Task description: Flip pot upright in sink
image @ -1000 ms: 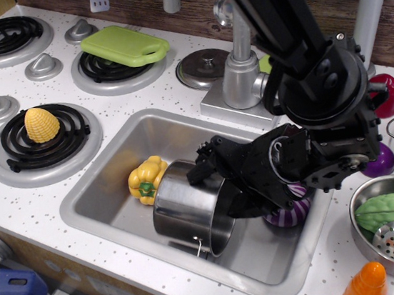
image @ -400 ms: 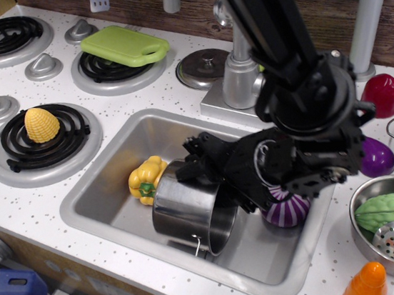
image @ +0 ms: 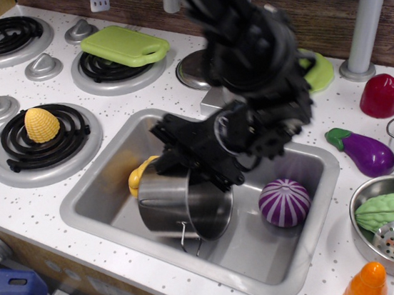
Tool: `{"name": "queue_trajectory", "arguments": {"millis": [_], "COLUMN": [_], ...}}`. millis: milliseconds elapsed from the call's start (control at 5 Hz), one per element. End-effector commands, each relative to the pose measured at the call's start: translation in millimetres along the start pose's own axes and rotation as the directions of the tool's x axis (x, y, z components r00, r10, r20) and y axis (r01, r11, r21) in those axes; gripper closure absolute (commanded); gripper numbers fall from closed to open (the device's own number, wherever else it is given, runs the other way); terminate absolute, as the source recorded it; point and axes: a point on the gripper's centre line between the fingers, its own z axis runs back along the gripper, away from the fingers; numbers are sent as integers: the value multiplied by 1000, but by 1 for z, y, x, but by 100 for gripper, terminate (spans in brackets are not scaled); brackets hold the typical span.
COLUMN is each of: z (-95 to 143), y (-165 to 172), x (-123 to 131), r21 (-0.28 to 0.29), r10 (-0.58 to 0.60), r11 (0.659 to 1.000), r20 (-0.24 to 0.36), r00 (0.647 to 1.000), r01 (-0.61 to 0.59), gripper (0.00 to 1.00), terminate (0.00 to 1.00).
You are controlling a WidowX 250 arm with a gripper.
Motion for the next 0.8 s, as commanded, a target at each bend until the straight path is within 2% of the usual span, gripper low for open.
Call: {"name": "queue_trajectory", "arguments": {"millis": [0, 200, 400, 600], "z": [15, 10, 4, -6], "y": [13, 15, 16, 17], "x": [12, 11, 10, 10], "r21": [-100, -112, -201, -227], "r10": [-12, -21, 1, 6], "r11": [995, 993, 979, 974], "r20": [36, 64, 90, 138], "r00": [999, 998, 996, 990], "r01": [16, 28, 18, 25], "gripper": [100, 100, 0, 0], "terminate": [0, 0, 0, 0]}}
